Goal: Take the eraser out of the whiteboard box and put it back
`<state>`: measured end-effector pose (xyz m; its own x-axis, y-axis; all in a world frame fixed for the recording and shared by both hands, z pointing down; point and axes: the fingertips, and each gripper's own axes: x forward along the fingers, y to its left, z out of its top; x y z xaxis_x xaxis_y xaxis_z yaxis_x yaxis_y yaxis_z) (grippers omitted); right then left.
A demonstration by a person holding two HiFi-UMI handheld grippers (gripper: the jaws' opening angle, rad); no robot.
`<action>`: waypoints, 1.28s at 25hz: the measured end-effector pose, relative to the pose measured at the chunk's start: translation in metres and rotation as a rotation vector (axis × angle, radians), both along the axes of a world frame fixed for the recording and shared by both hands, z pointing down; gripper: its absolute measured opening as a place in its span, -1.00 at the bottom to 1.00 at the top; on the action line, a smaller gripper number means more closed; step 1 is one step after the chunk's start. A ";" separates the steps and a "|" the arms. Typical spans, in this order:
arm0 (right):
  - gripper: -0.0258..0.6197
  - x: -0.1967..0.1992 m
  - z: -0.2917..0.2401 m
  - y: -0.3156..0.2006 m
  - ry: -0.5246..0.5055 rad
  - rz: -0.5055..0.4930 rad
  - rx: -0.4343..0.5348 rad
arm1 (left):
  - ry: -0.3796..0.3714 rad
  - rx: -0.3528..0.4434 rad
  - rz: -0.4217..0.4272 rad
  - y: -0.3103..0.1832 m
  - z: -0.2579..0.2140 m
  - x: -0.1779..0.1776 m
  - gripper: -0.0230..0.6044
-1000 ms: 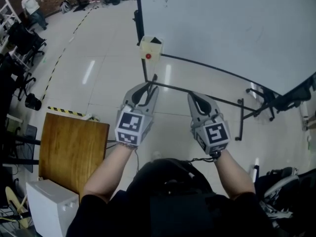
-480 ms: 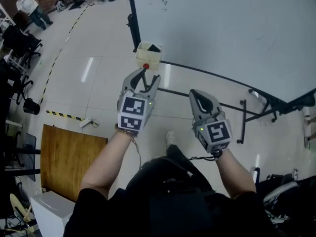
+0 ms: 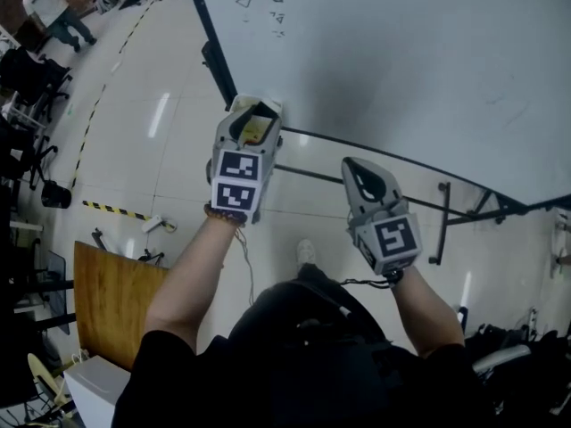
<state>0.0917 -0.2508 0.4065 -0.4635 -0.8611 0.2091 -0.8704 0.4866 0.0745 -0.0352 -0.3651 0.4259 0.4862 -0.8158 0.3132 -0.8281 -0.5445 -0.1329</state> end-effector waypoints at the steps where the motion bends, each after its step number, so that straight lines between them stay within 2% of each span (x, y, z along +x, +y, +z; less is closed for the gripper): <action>1: -0.84 0.003 0.004 -0.007 -0.001 -0.001 -0.009 | -0.004 -0.010 0.003 -0.008 0.004 0.004 -0.32; 7: -0.84 0.016 0.023 -0.038 -0.010 -0.005 -0.054 | -0.031 -0.089 0.037 -0.038 0.036 0.022 -0.32; 12: -0.84 0.019 0.031 -0.054 -0.018 -0.015 -0.071 | -0.037 -0.165 0.037 -0.052 0.055 0.024 -0.32; 22: -0.84 0.011 0.036 -0.069 -0.028 -0.046 -0.077 | -0.091 -0.220 -0.046 -0.066 0.074 -0.004 -0.32; 32: -0.84 0.007 0.036 -0.071 -0.027 -0.044 -0.079 | -0.122 -0.268 -0.046 -0.075 0.085 -0.003 -0.32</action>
<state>0.0989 -0.3222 0.4429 -0.5069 -0.8211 0.2623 -0.8491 0.5280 0.0118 -0.0382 -0.4399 0.5107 0.3960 -0.7168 0.5739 -0.8398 -0.5355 -0.0895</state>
